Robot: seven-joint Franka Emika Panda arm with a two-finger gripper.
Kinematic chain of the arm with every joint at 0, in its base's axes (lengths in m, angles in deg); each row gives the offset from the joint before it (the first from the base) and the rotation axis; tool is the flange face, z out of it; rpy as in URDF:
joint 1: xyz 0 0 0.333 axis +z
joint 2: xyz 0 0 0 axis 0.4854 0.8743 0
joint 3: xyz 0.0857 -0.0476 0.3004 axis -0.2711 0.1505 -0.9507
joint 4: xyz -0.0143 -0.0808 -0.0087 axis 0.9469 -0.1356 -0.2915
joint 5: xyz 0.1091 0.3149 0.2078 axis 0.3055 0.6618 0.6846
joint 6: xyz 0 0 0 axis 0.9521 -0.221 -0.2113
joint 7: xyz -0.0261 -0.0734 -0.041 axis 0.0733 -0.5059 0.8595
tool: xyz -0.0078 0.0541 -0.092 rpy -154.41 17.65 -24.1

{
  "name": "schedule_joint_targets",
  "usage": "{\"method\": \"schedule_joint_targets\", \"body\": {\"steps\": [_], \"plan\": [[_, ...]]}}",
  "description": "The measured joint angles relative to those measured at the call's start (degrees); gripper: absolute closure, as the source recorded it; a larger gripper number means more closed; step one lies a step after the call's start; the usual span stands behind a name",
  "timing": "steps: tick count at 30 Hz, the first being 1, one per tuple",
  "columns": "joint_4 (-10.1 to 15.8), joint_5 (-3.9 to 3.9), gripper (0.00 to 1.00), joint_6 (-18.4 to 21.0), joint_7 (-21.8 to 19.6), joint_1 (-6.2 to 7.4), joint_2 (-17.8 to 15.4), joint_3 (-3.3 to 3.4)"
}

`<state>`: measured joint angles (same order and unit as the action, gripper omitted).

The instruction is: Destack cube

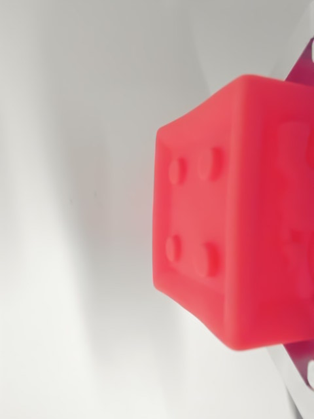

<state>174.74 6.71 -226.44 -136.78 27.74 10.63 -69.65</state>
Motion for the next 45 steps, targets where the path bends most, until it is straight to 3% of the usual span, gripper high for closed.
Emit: {"method": "schedule_joint_targets", "body": {"steps": [19,35,36,45], "plan": [[-1.2,0.00,1.00,-3.5,0.0,-0.08,4.7,-0.08],[-1.7,0.00,1.00,-4.5,0.0,-0.10,6.1,-0.10],[-1.7,0.00,0.00,-4.5,0.0,-0.10,6.1,-0.10],[-1.7,0.00,0.00,-4.5,0.0,-0.10,6.2,-0.10]]}}
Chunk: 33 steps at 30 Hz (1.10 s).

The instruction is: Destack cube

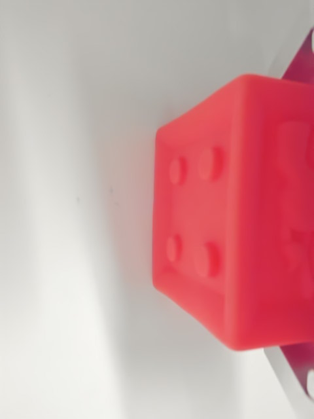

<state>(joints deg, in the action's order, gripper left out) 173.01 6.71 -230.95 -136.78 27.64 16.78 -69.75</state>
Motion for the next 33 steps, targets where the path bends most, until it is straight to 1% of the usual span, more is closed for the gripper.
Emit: {"method": "schedule_joint_targets", "body": {"steps": [27,33], "plan": [[0.0,0.00,0.00,0.0,0.0,0.00,0.0,0.00],[0.2,0.00,0.00,0.5,0.0,0.00,-0.9,0.00]]}}
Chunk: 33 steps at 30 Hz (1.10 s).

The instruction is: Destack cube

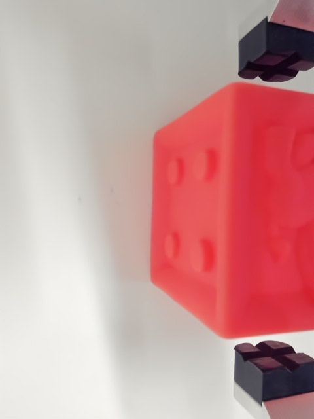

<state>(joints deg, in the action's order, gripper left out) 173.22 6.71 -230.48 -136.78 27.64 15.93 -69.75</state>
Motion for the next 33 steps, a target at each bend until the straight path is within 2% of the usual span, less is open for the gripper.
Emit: {"method": "schedule_joint_targets", "body": {"steps": [14,33], "plan": [[1.2,0.00,0.00,3.3,0.0,0.00,-4.6,0.00],[2.3,0.00,0.00,11.6,0.0,0.00,-14.2,0.00]]}}
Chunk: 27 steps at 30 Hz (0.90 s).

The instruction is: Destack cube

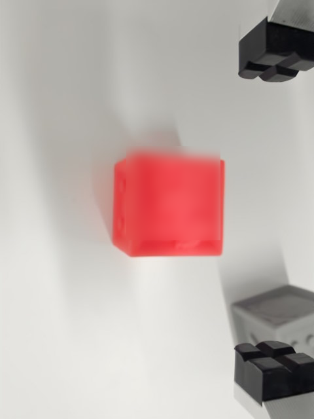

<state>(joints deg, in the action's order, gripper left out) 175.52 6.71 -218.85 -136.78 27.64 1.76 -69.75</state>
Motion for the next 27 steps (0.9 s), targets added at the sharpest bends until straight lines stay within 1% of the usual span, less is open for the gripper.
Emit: {"method": "schedule_joint_targets", "body": {"steps": [13,27], "plan": [[-0.5,0.00,0.00,6.5,0.0,0.00,-6.1,0.00],[-2.8,0.00,0.00,14.4,0.0,0.00,-11.6,0.00]]}}
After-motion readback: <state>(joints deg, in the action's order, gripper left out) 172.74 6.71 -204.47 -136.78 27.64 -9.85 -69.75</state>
